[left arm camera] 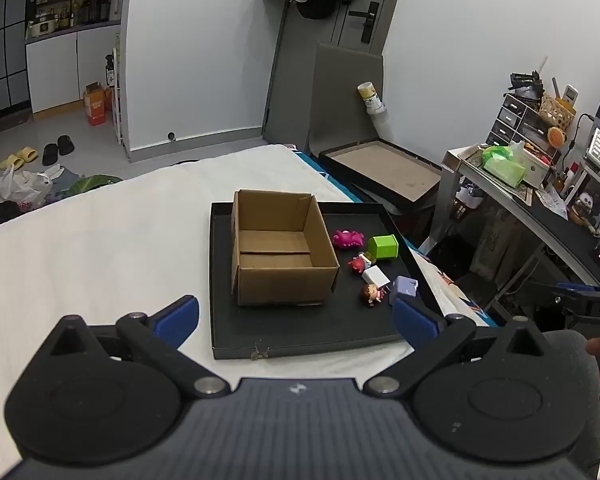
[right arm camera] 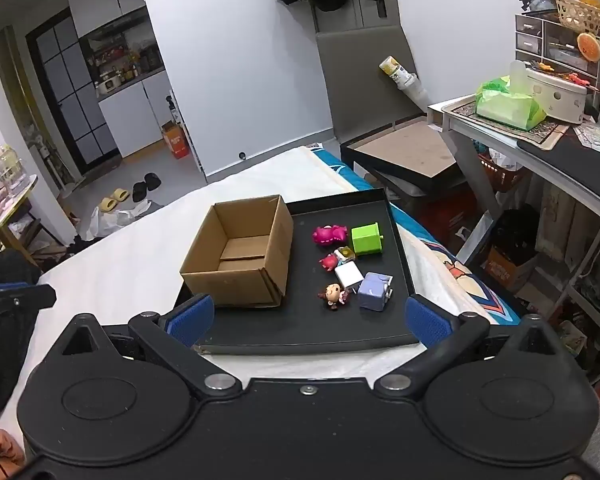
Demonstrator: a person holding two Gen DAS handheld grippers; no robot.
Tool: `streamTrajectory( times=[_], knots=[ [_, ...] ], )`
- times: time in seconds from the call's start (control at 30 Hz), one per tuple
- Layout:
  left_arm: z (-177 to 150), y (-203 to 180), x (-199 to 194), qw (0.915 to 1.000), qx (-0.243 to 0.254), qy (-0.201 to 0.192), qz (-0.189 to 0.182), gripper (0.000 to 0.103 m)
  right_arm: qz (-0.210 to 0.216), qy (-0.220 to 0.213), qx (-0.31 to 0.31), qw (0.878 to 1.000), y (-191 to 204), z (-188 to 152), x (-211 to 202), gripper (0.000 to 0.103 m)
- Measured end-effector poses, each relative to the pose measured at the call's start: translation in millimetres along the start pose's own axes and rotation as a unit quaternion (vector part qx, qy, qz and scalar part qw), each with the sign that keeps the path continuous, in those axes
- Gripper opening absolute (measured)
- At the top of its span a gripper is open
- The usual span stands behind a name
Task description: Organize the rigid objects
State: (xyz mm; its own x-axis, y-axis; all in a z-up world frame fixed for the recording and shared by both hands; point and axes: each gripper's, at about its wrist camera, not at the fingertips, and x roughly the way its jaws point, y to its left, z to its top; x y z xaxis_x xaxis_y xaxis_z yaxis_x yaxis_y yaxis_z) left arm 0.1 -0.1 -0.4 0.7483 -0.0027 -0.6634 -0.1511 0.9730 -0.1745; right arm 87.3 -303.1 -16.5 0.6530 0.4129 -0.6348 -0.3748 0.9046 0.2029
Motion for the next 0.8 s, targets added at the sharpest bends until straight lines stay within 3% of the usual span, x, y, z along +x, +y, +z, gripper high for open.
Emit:
streamTrajectory(
  times=[0.8],
  knots=[
    [-2.7,1.2,4.3,1.0,-0.001,0.009,0.001,0.102,0.016,0.0,-0.004,1.0,2.8,-2.4,0.0,0.103]
  ],
)
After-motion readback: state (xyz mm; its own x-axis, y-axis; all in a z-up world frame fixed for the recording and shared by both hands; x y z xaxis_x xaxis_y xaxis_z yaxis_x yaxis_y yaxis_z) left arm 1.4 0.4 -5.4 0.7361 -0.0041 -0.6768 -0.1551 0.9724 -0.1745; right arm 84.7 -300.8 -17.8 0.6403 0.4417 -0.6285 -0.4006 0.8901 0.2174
